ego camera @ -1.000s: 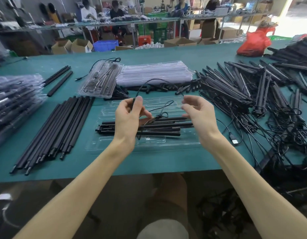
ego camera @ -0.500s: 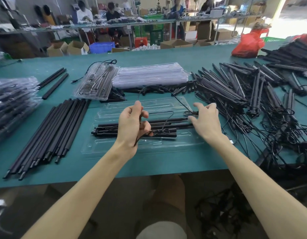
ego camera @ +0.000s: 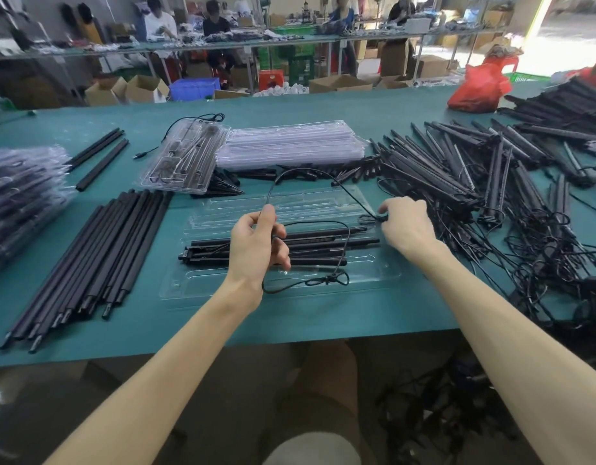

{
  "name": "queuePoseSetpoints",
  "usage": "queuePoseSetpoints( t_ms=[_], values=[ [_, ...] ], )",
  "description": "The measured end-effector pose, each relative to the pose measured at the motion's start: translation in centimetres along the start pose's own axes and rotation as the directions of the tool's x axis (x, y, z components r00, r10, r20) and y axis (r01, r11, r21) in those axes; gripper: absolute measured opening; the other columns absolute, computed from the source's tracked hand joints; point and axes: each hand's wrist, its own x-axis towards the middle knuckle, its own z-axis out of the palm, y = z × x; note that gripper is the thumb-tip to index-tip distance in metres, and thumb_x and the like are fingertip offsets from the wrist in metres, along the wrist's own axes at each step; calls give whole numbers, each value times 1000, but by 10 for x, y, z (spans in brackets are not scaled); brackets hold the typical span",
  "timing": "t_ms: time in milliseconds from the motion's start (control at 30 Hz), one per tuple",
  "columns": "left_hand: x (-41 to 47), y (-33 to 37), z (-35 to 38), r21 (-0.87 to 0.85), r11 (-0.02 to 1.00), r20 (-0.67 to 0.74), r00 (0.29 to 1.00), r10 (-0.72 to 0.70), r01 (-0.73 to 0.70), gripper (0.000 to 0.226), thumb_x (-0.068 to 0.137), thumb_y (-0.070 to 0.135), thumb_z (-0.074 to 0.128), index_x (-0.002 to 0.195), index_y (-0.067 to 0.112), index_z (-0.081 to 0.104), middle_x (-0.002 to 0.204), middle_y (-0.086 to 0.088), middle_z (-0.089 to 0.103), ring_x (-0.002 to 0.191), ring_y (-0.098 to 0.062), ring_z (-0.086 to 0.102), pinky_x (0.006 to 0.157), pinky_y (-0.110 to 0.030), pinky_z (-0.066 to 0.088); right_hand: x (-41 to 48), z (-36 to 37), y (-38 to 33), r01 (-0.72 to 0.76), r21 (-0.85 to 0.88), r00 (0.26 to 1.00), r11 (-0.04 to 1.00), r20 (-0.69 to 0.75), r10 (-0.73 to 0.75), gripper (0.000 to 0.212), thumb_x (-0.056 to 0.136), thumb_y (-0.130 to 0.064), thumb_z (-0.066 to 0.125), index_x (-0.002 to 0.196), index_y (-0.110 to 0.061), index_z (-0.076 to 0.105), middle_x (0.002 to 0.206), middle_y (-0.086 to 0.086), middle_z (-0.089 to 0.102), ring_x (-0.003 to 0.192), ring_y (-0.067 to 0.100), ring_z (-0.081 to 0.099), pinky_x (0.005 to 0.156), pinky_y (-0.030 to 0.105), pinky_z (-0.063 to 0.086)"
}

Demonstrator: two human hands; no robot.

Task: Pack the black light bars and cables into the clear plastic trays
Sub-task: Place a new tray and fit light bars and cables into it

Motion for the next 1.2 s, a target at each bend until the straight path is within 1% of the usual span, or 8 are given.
queuePoseSetpoints(
  t_ms=[267, 433, 600, 667, 800, 967, 1067, 1200],
  values=[
    [7, -20, -15, 81, 995, -135, 989, -54, 66, 29, 106, 36, 47, 100, 8, 50, 69, 2, 59, 44, -14, 48, 51, -36, 48, -6, -10, 8, -79, -10, 981, 997, -179, 76, 14, 97, -3, 49, 108, 3, 57, 121, 24, 48, 106, 42, 52, 76, 41, 38],
    [5, -19, -9, 103, 993, -141, 989, -49, 64, 34, 108, 39, 36, 101, 9, 51, 76, -3, 60, 44, -13, 48, 47, -33, 50, -8, -37, -17, 159, 247, 925, 956, -375, -57, 19, 97, -13, 63, 112, -4, 69, 119, 15, 60, 109, 31, 56, 96, 41, 49],
    [2, -17, -4, 118, 991, -113, 992, -50, 63, 39, 110, 38, 33, 97, 8, 55, 73, -4, 60, 46, -13, 50, 47, -31, 51, -21, -61, -85, 457, 66, 675, 887, -675, -298, 19, 93, -17, 69, 111, -13, 75, 105, -1, 67, 108, 23, 46, 86, 24, 24],
    [-1, -18, -4, 150, 988, -74, 997, -16, 27, 40, 108, 39, 39, 92, 9, 60, 71, -3, 58, 52, -12, 53, 49, -28, 51, -29, -63, -118, 593, 61, 599, 803, -700, -389, 14, 92, -6, 68, 104, -7, 75, 102, 4, 65, 104, 22, 49, 83, 20, 33],
    [-3, -17, -3, 292, 956, -32, 999, 39, -28, 37, 104, 34, 51, 74, 16, 65, 69, -2, 53, 61, -13, 50, 57, -31, 47, -46, -46, -171, 740, 198, 612, 642, -594, -522, 10, 93, -1, 64, 101, -2, 71, 109, 12, 57, 99, 20, 52, 84, 28, 53],
    [-7, -16, -8, 290, 957, -56, 998, -15, 31, 31, 96, 1, 43, 75, 23, 49, 56, 13, 50, 49, -5, 43, 51, -19, 38, -55, -13, -189, 725, 282, 620, 629, 130, -774, 57, 97, -2, 56, 151, -13, 44, 155, 8, 43, 143, 23, 38, 117, 29, 28],
    [-9, -10, -8, 238, 971, -45, 999, -19, 29, 30, 94, -1, 34, 77, 14, 54, 49, 6, 54, 40, -8, 40, 44, -22, 32, -62, -7, -180, 673, 447, 638, 589, 52, -768, 55, 93, 10, 41, 141, -11, 57, 155, 2, 45, 143, 18, 41, 119, 31, 29],
    [-9, -9, -9, 222, 974, -22, 999, -35, 39, 29, 99, 8, 40, 82, 9, 64, 63, -5, 70, 39, -10, 51, 40, -17, 35, -68, -15, -163, 553, 700, 749, 453, -179, -638, 42, 92, 9, 45, 117, -8, 74, 129, 1, 68, 100, 5, 69, 87, 27, 57]
  ],
)
